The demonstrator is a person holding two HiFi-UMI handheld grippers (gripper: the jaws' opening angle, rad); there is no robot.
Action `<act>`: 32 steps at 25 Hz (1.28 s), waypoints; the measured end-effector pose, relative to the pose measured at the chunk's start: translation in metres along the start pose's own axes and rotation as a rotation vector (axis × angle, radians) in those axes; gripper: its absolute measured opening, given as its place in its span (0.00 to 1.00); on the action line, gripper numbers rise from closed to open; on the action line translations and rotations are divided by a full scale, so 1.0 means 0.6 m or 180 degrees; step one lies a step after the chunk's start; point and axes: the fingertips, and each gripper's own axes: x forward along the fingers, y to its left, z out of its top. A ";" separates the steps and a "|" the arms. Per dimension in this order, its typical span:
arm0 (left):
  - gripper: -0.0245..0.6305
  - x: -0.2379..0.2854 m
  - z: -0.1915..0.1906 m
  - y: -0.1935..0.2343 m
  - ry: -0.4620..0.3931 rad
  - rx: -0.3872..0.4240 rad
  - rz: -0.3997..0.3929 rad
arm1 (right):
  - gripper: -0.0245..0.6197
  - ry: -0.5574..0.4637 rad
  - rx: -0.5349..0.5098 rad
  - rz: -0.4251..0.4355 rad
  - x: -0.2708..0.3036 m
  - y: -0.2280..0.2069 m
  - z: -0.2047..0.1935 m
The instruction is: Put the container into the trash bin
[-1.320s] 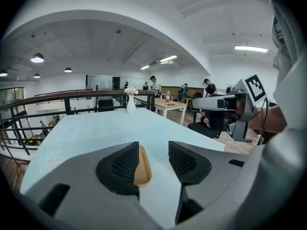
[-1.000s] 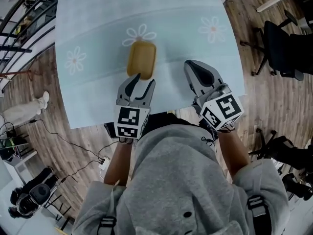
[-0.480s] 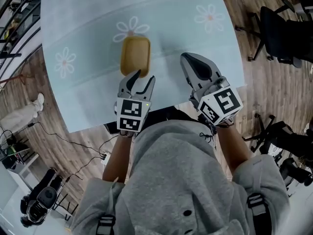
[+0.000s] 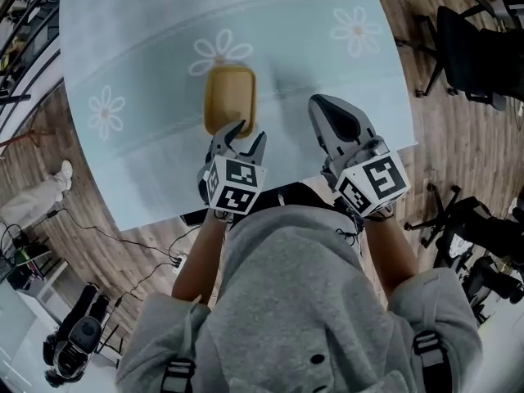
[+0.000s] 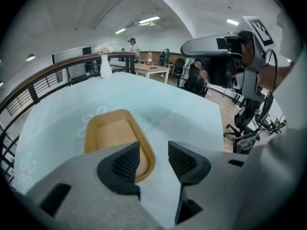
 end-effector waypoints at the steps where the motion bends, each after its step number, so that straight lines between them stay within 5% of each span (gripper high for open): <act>1: 0.33 0.005 -0.003 0.000 0.0059 0.0062 -0.0013 | 0.09 0.0004 0.0009 -0.0018 0.001 -0.002 -0.001; 13: 0.28 0.048 -0.052 -0.002 0.0608 0.0630 -0.0136 | 0.09 0.0032 0.0070 -0.0098 0.006 -0.021 -0.008; 18: 0.17 0.044 -0.052 0.003 0.0585 0.0562 -0.0113 | 0.09 0.0047 0.0118 -0.0052 0.007 -0.022 -0.013; 32: 0.10 0.021 -0.040 0.018 0.0530 0.0421 0.0013 | 0.09 -0.0042 0.0122 -0.0017 -0.005 -0.030 0.007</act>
